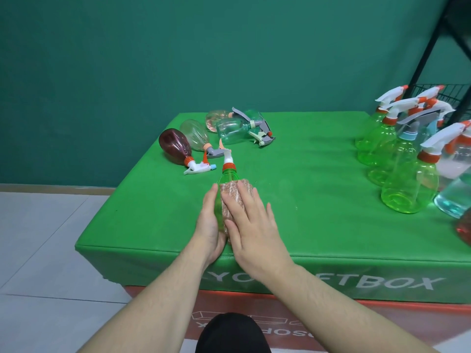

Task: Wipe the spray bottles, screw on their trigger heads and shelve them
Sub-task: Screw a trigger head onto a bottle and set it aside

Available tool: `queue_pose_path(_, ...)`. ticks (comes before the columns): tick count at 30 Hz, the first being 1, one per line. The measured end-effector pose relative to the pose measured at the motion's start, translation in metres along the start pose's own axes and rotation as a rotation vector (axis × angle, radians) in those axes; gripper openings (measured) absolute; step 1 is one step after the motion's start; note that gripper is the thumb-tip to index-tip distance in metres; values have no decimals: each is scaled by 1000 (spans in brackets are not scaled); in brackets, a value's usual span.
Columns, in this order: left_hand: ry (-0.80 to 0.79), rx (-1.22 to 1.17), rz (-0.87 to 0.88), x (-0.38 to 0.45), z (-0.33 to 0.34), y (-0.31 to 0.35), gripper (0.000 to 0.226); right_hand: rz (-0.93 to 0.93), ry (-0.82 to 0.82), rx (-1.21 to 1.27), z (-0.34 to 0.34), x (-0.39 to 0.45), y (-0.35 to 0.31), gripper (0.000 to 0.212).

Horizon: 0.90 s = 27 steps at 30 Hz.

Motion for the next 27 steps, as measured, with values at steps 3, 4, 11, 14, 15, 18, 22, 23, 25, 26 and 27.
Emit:
queue_pose_path(3,-5,0,45,5,-2,-2,91,-3,-20,-20,3,-8,2,57)
queue_pose_path(4,5,-8,81,5,-2,-1,85,-5,-20,-20,3,-10,2,57)
queue_pose_path(11,-5,-32,162,5,-3,3,66,23,14,63,2,-17,-2,56)
queue_pose_path(14,-25,-29,135,10,-6,-1,76,3,52,73,2,-13,-6,54)
queue_pose_path(15,-50,-14,128,11,-6,-2,84,-12,80,73,0,-10,-6,54)
queue_pose_path(18,-100,42,96,9,1,-3,88,-27,133,66,-5,2,-3,53)
queue_pose_path(22,-99,21,82,7,1,-1,53,-50,133,25,-12,25,-3,54)
queue_pose_path(23,-103,12,81,5,2,0,47,-50,136,32,-13,32,-4,55)
queue_pose_path(25,-110,-2,71,3,4,2,39,-17,128,84,-18,46,-5,56)
queue_pose_path(26,-110,-6,64,4,3,2,36,16,106,128,-20,53,-3,55)
queue_pose_path(27,-106,-9,58,5,3,1,34,56,76,177,-21,60,-2,52)
Point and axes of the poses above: each hand's wrist, its own x-axis towards the middle knuckle, its own z-axis out of the palm, y = z × x, the point moved 5 cm from there along x, towards the middle knuckle, and after that the axes turned 1 degree about -z, right-handed, at the moved point
